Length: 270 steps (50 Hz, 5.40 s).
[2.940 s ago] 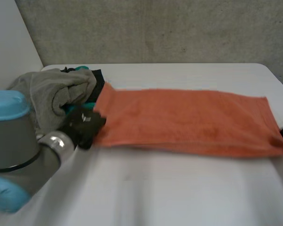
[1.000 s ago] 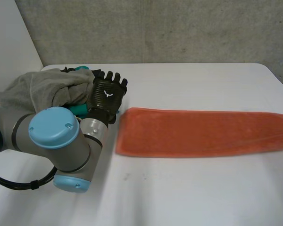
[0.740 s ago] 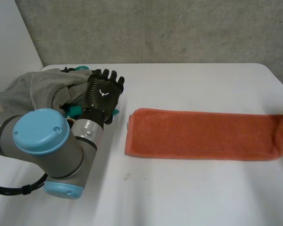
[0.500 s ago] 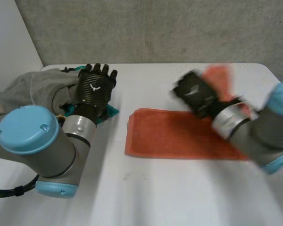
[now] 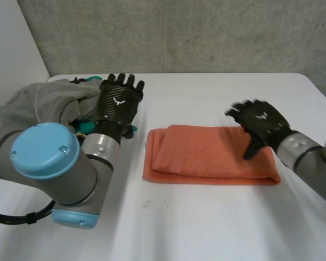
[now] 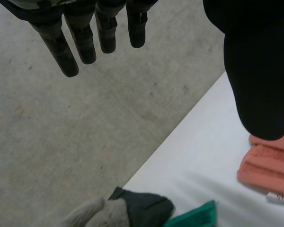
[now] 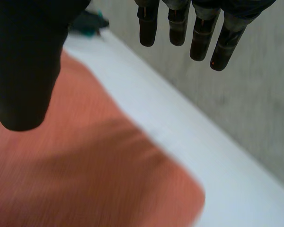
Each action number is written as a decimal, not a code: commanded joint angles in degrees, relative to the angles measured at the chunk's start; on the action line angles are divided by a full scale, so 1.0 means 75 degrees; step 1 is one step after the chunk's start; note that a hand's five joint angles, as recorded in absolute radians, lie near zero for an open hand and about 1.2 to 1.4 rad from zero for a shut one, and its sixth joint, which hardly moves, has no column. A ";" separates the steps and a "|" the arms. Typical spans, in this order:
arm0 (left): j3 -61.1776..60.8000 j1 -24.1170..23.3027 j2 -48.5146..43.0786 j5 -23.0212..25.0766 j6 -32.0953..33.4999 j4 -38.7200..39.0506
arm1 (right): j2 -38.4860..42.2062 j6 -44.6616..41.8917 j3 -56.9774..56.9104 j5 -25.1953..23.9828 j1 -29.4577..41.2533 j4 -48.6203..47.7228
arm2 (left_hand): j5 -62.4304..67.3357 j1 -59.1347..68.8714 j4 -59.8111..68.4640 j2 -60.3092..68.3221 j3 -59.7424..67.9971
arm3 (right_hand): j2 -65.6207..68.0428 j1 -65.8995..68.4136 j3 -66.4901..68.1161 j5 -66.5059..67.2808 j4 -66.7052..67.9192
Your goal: Fold the laundry.
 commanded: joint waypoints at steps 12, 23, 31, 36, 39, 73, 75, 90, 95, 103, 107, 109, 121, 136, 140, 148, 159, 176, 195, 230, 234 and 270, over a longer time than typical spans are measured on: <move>0.0014 -0.0348 -0.0269 -0.0028 -0.0015 -0.0012 | 0.0666 -0.2447 0.0194 0.0606 -0.1212 0.0688 | -0.0362 -0.0111 -0.0221 -0.0224 -0.0270 | 0.9006 0.9169 0.9064 0.8827 0.8878; -0.0384 -0.0219 0.0282 -0.0052 -0.0015 -0.0048 | 0.0619 -0.2271 -0.1177 0.1744 0.1540 0.0021 | -0.0362 -0.0111 -0.0221 -0.0224 -0.0270 | 0.9006 0.9169 0.9064 0.8827 0.8878; -0.0759 0.0097 0.0610 -0.0192 -0.0061 -0.0059 | 0.1555 -0.2306 -0.1271 0.0562 0.3719 -0.0916 | -0.0362 -0.0111 -0.0221 -0.0224 -0.0270 | 0.9006 0.9169 0.9064 0.8827 0.8878; -0.0725 0.0144 0.0599 -0.0228 -0.0155 -0.0048 | 0.1780 -0.2119 -0.1482 0.0641 0.3945 -0.0917 | -0.0362 -0.0111 -0.0221 -0.0224 -0.0270 | 0.4216 0.4379 0.4274 0.4037 0.4087; -0.0631 0.0145 0.0575 -0.0216 -0.0237 -0.0048 | 0.1581 -0.1268 -0.1541 0.0969 0.3910 -0.0963 | -0.0362 -0.0111 -0.0221 -0.0224 -0.0270 | -0.0327 -0.0165 -0.0269 -0.0506 -0.0456; 0.4303 -0.0793 -0.3304 0.0182 -0.2242 -0.4664 | 0.2834 0.1832 -0.3709 0.1696 0.1870 0.2938 | 0.0115 0.0366 0.0256 0.0253 0.0207 | -0.0327 -0.0165 -0.0269 -0.0506 -0.0456; 0.4291 -0.0793 -0.3327 0.0182 -0.2055 -0.4735 | 0.2951 0.1517 -0.3732 0.1825 0.1882 0.2938 | 0.0115 0.0366 0.0256 0.0253 0.0207 | -0.0327 -0.0165 -0.0269 -0.0506 -0.0456; 0.3671 -0.0758 -0.1725 0.0218 -0.1433 -0.4187 | 0.1054 0.2509 -0.1860 0.2072 0.1180 0.1394 | -0.0176 0.0075 -0.0036 -0.0039 -0.0084 | -0.0327 -0.0165 -0.0269 -0.0506 -0.0456; 0.3085 -0.0664 -0.0938 0.0346 -0.1397 -0.3389 | 0.0386 0.3248 -0.0523 0.2037 0.0605 0.0724 | -0.0199 0.0052 -0.0058 -0.0061 -0.0107 | -0.0327 -0.0165 -0.0269 -0.0506 -0.0456; 0.2452 -0.0348 -0.0316 0.2114 -0.1444 -0.3212 | 0.0466 0.3401 0.0650 0.1089 0.0488 0.0513 | -0.0109 0.0142 0.0031 0.0028 -0.0017 | -0.0327 -0.0165 -0.0269 -0.0506 -0.0456; 0.2381 -0.0195 -0.0304 0.2561 -0.1479 -0.3247 | 0.1028 0.3495 0.0476 0.0432 0.0546 0.0314 | -0.0019 0.0232 0.0121 0.0118 0.0072 | -0.0327 -0.0165 -0.0269 -0.0506 -0.0456; 0.2346 -0.0219 -0.0280 0.2608 -0.1561 -0.3317 | 0.1134 0.3565 0.0346 0.0454 0.0581 0.0278 | -0.0019 0.0232 0.0121 0.0118 0.0072 | -0.0327 -0.0165 -0.0269 -0.0506 -0.0456; 0.2205 -0.0254 0.0141 0.2901 -0.1843 -0.3434 | 0.1896 0.4432 -0.0650 0.0490 0.1389 0.0091 | -0.0019 0.0232 0.0121 0.0118 0.0072 | 0.0042 0.0205 0.0100 -0.0137 -0.0087; 0.1924 -0.0277 0.0306 0.2913 -0.1843 -0.3446 | 0.2483 0.5182 -0.1717 0.1474 0.1777 0.0032 | -0.0019 0.0232 0.0121 0.0118 0.0072 | 0.0492 0.0654 0.0549 0.0313 0.0363; 0.1912 -0.0277 0.0306 0.2901 -0.1843 -0.3446 | 0.2377 0.5229 -0.1717 0.1696 0.1777 0.0044 | -0.0019 0.0232 0.0121 0.0118 0.0072 | 0.0089 0.0251 0.0147 -0.0090 -0.0040; 0.1900 -0.0277 0.0317 0.2913 -0.1843 -0.3446 | 0.2236 0.5206 -0.1670 0.1615 0.1741 0.0114 | -0.0019 0.0232 0.0121 0.0118 0.0072 | 0.0065 0.0227 0.0122 -0.0114 -0.0064; 0.1901 -0.0313 0.0352 0.2913 -0.1854 -0.3446 | 0.3021 0.5241 -0.2372 0.0900 0.1765 0.0090 | -0.0019 0.0232 0.0121 0.0118 0.0072 | 0.5552 0.5714 0.5609 0.5372 0.5423; 0.1982 -0.0254 0.0364 0.2925 -0.1843 -0.3399 | 0.3935 0.5147 -0.5020 0.2176 0.0758 0.0700 | 0.0003 0.0254 0.0144 0.0140 0.0095 | 0.9006 0.9169 0.9064 0.8827 0.8878; 0.2627 -0.0254 -0.0081 0.2925 -0.1854 -0.3376 | 0.6371 0.4035 -0.9564 0.3958 -0.1514 0.1040 | 0.0093 0.0344 0.0233 0.0230 0.0184 | 0.9006 0.9169 0.9064 0.8827 0.8878; 0.2475 -0.0359 -0.0081 0.2890 -0.1866 -0.3446 | 0.6095 0.1481 -0.8788 0.3559 -0.2570 0.1403 | 0.0115 0.0366 0.0256 0.0253 0.0207 | -0.0327 -0.0165 -0.0269 -0.0506 -0.0456; 0.2370 -0.0359 0.0012 0.2890 -0.1854 -0.3458 | 0.5217 0.0744 -0.7732 0.4154 -0.2886 0.1147 | 0.0115 0.0366 0.0256 0.0253 0.0207 | -0.0327 -0.0165 -0.0269 -0.0506 -0.0456; 0.3329 0.4327 -0.1450 0.2842 0.0136 -0.2567 | -0.0495 -0.0956 0.0474 -0.0706 -0.0052 0.0321 | 0.0316 0.0567 0.0457 0.0454 0.0408 | -0.0327 -0.0165 -0.0269 -0.0506 -0.0456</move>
